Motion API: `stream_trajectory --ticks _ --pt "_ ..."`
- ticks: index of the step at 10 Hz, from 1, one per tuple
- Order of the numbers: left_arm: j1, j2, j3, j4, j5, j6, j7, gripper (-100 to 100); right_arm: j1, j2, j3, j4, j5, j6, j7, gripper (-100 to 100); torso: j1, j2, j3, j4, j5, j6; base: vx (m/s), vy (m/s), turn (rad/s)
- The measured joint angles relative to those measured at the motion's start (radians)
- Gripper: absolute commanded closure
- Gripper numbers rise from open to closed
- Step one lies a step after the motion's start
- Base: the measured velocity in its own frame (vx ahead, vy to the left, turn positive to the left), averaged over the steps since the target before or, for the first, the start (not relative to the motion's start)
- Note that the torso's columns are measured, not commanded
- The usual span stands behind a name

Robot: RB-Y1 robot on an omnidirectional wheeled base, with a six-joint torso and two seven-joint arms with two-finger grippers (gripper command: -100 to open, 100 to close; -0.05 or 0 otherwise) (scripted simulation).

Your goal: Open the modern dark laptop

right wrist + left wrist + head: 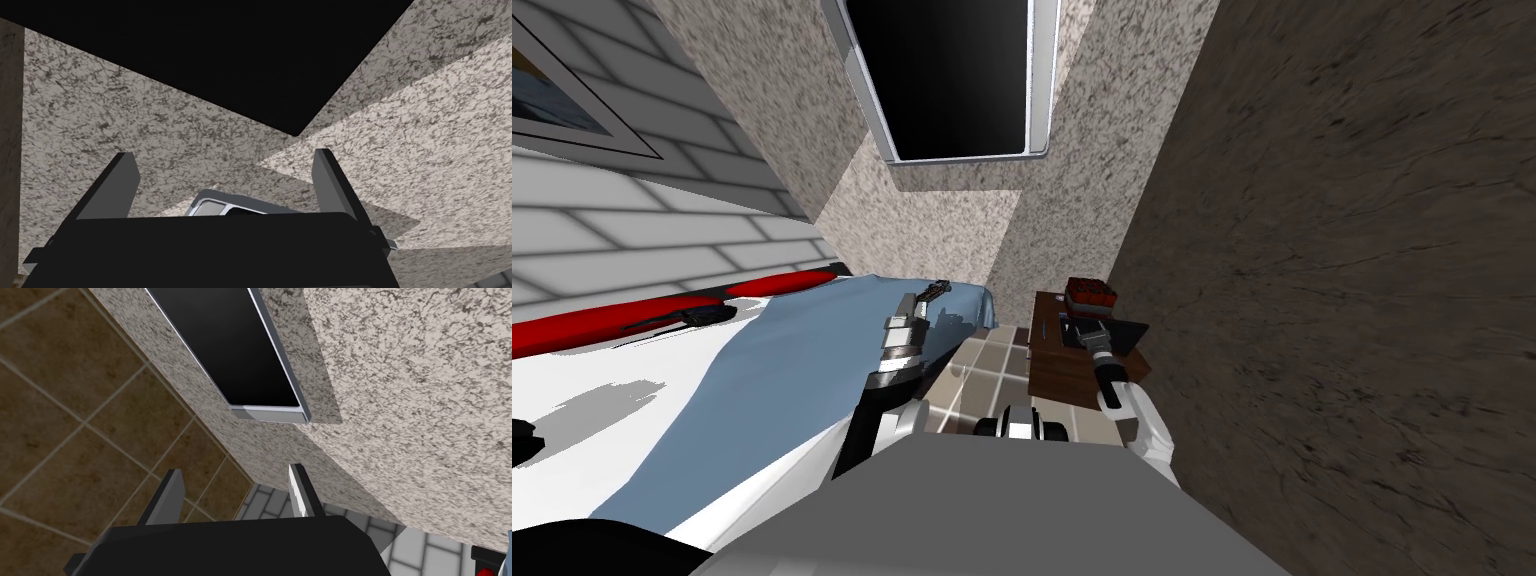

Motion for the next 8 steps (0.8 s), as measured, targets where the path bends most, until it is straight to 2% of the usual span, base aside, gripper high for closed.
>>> stream_trajectory --ticks 8 --pt "0.000 0.000 0.000 0.000 0.000 0.000 0.000 0 -0.056 0.009 -0.014 0.085 0.162 0.070 0.186 -100 0.000 0.001 0.001 0.000 0.000 0.000 0.025 0.068 0.003"
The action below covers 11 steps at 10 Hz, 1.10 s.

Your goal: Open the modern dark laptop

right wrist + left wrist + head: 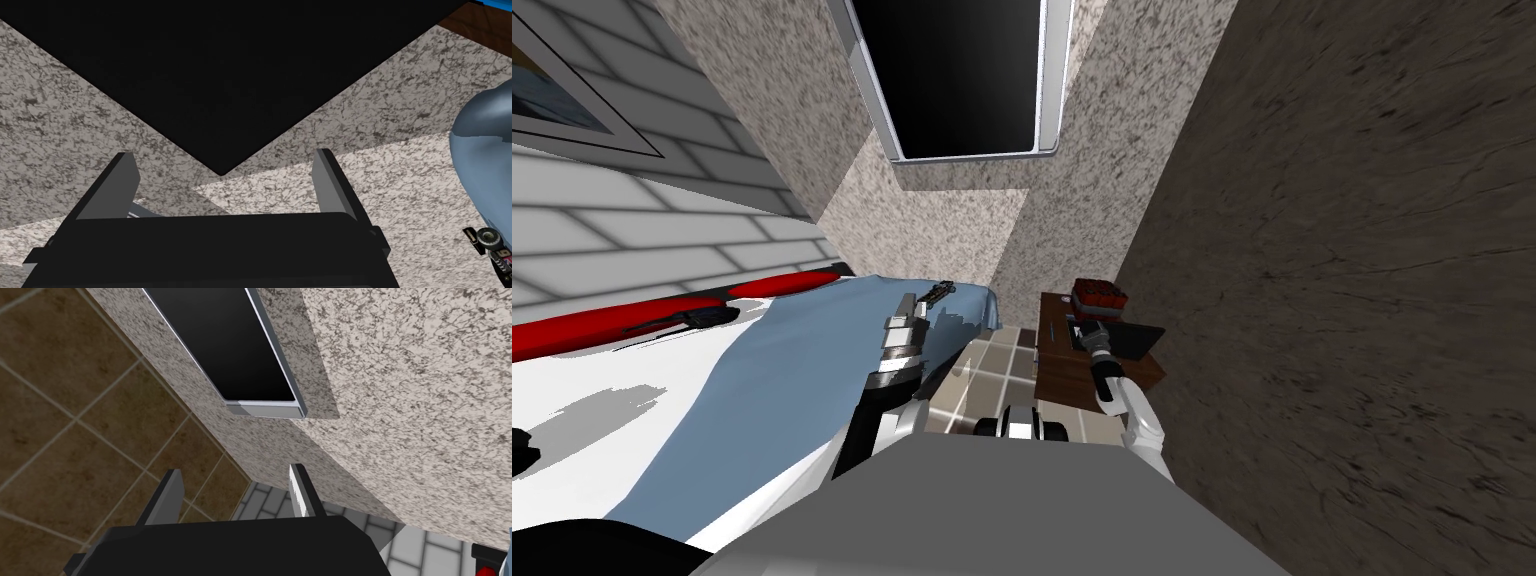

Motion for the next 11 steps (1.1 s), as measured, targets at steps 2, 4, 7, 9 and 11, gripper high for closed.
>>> stream_trajectory --ticks 2,4,7,9,11 --pt "0.000 0.000 0.000 0.000 0.000 0.000 0.000 0 -0.017 -0.004 -0.006 0.024 0.040 0.016 0.047 -100 0.000 -0.001 -0.001 0.000 0.000 0.000 0.031 0.061 0.002" --pt "0.000 0.000 0.000 0.000 0.000 0.000 0.000 0 -0.028 -0.011 -0.009 0.039 0.073 0.027 0.085 -100 -0.002 0.000 0.000 0.000 0.000 0.000 0.020 0.033 0.002" --pt "0.000 0.000 0.000 0.000 0.000 0.000 0.000 0 -0.038 -0.041 0.006 0.041 0.061 0.061 0.078 -100 -0.002 -0.002 -0.001 0.000 0.000 0.000 0.033 -0.004 0.067" --pt "0.000 0.000 0.000 0.000 0.000 0.000 0.000 0 -0.040 -0.030 -0.002 0.038 0.067 0.053 0.081 100 0.000 0.002 0.001 -0.002 -0.002 0.001 -0.006 -0.008 -0.078" --pt "0.000 0.000 0.000 0.000 0.000 0.000 0.000 0 -0.058 -0.055 0.015 0.044 0.044 0.072 0.065 100 -0.003 -0.004 -0.002 -0.005 -0.004 -0.006 -0.069 -0.071 0.300"
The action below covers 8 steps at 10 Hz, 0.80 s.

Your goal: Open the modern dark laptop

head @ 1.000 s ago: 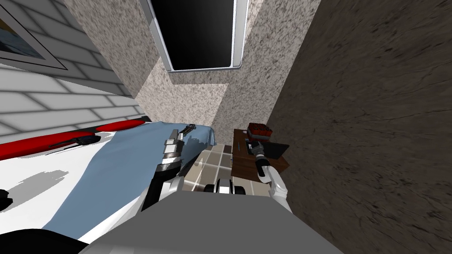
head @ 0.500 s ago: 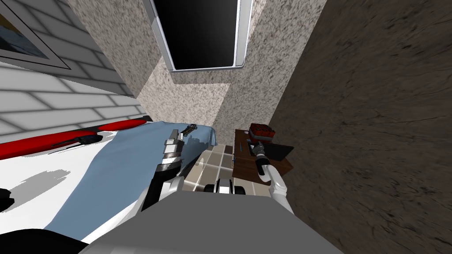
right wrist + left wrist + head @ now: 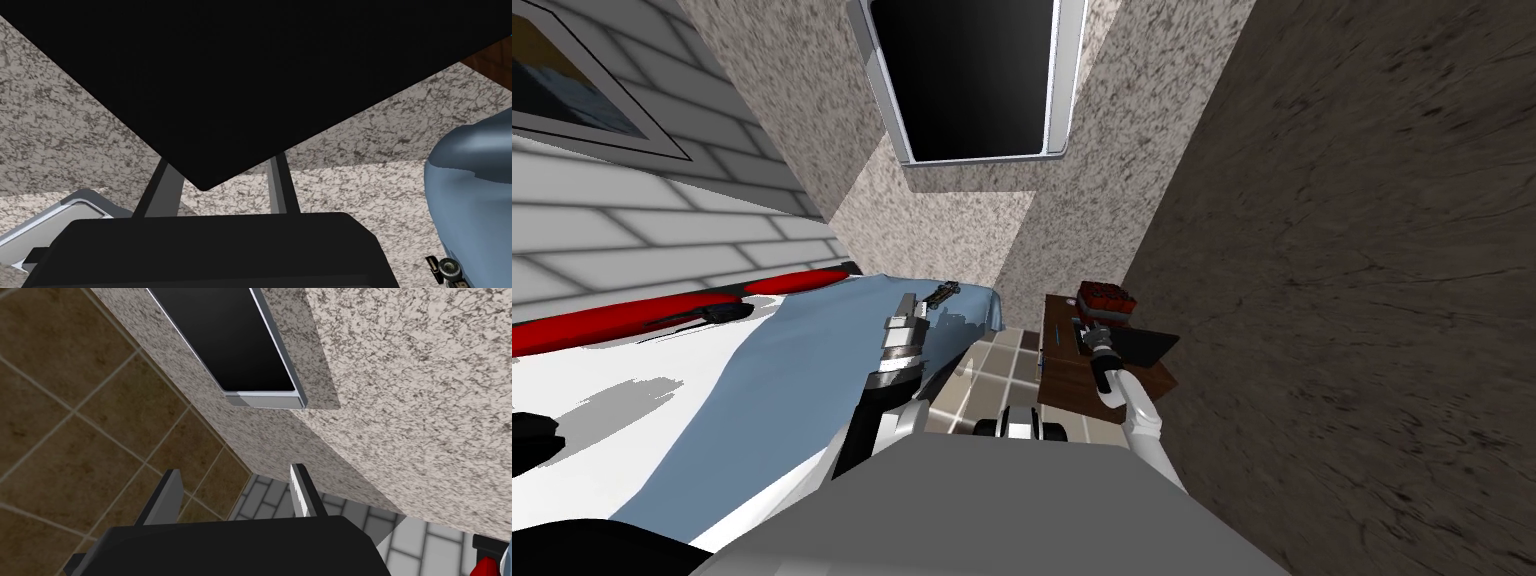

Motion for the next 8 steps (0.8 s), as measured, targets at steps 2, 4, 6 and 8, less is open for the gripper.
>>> stream_trajectory --ticks 2,4,6,8 --pt "0.000 0.000 0.000 0.000 0.000 0.000 0.000 0 -0.019 -0.059 0.030 0.014 -0.057 0.046 -0.023 100 0.002 -0.007 -0.004 -0.002 0.001 0.005 -0.067 -0.049 0.223" --pt "0.000 0.000 0.000 0.000 0.000 0.000 0.000 0 -0.035 -0.140 0.087 0.020 -0.127 0.118 -0.062 100 0.003 -0.007 -0.004 -0.004 -0.001 -0.001 -0.054 -0.044 0.263" --pt "0.000 0.000 0.000 0.000 0.000 0.000 0.000 0 -0.053 -0.217 0.135 0.033 -0.201 0.179 -0.086 100 -0.001 -0.007 -0.004 -0.005 -0.003 0.002 -0.076 -0.044 0.324" --pt "0.000 0.000 0.000 0.000 0.000 0.000 0.000 0 -0.077 -0.267 0.159 0.061 -0.245 0.215 -0.112 100 -0.007 -0.008 -0.005 -0.006 -0.003 0.011 -0.021 -0.007 0.067"
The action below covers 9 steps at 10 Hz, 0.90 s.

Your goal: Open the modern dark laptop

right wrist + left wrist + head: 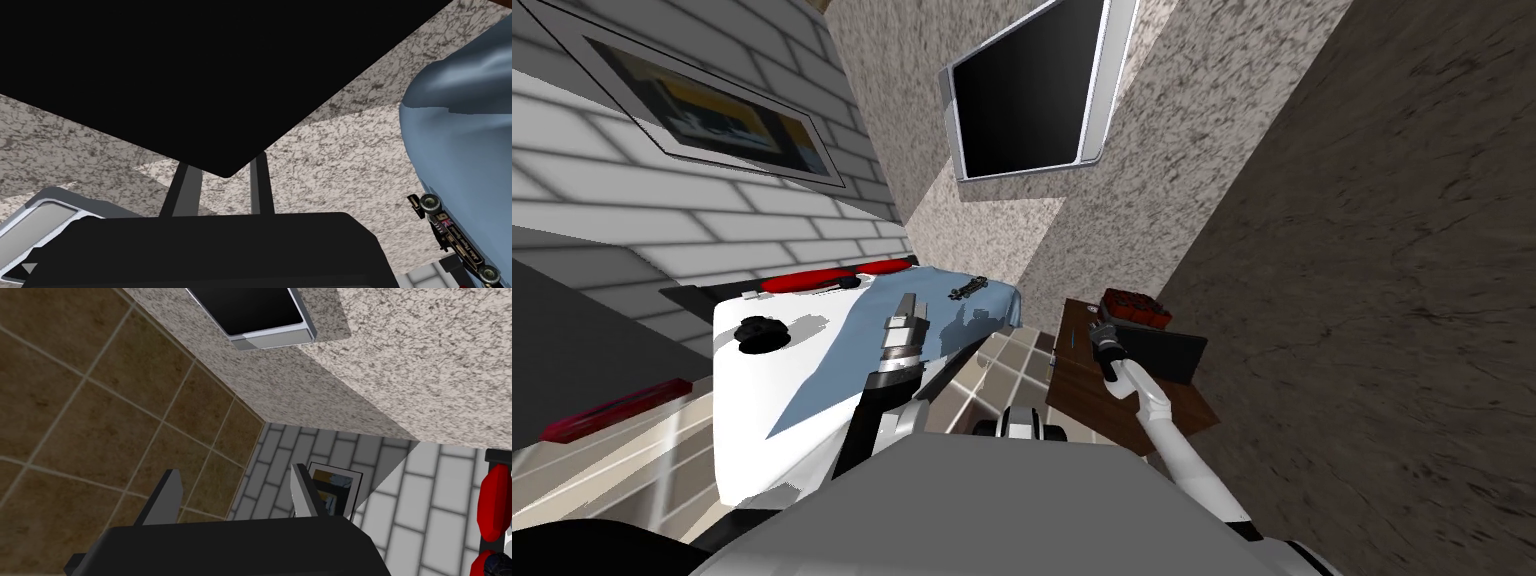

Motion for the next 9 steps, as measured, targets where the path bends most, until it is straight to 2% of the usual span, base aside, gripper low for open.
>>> stream_trajectory --ticks 1,2,3,4,5,6,7,8,9 --pt "0.000 0.000 0.000 0.000 0.000 0.000 0.000 0 -0.005 -0.012 0.006 0.003 -0.025 0.007 -0.001 100 -0.002 0.001 0.001 0.000 0.000 0.003 -0.047 -0.030 0.294" --pt "0.000 0.000 0.000 0.000 0.000 0.000 0.000 0 -0.011 -0.035 0.018 0.014 -0.039 0.021 -0.022 100 -0.003 0.003 0.002 -0.001 -0.003 -0.005 -0.085 -0.057 0.317" --pt "0.000 0.000 0.000 0.000 0.000 0.000 0.000 0 -0.016 -0.073 0.044 0.011 -0.072 0.052 -0.036 100 0.000 0.003 0.002 -0.001 -0.003 -0.006 -0.053 -0.030 0.130" --pt "0.000 0.000 0.000 0.000 0.000 0.000 0.000 0 -0.029 -0.107 0.067 0.013 -0.107 0.082 -0.039 100 0.001 0.002 0.001 -0.001 -0.001 0.000 -0.009 0.005 0.031" --pt "0.000 0.000 0.000 0.000 0.000 0.000 0.000 0 -0.031 -0.120 0.069 0.019 -0.130 0.091 -0.043 100 -0.002 0.001 0.001 -0.002 -0.001 0.005 -0.063 -0.034 0.307" --pt "0.000 0.000 0.000 0.000 0.000 0.000 0.000 0 -0.028 -0.167 0.092 0.011 -0.172 0.121 -0.061 100 -0.005 0.004 0.002 -0.002 -0.004 -0.003 -0.085 -0.051 0.329" --pt "0.000 0.000 0.000 0.000 0.000 0.000 0.000 0 -0.044 -0.193 0.108 0.037 -0.188 0.141 -0.081 100 -0.004 0.001 0.001 -0.003 -0.005 -0.004 -0.048 -0.016 0.119" --pt "0.000 0.000 0.000 0.000 0.000 0.000 0.000 0 -0.052 -0.221 0.124 0.041 -0.215 0.162 -0.086 100 -0.003 0.000 0.000 -0.003 -0.003 0.002 0.000 0.000 0.000" --pt "0.000 0.000 0.000 0.000 0.000 0.000 0.000 0 -0.047 -0.234 0.128 0.029 -0.239 0.182 -0.087 100 -0.004 0.001 0.001 -0.004 -0.004 0.005 -0.063 -0.029 0.295"
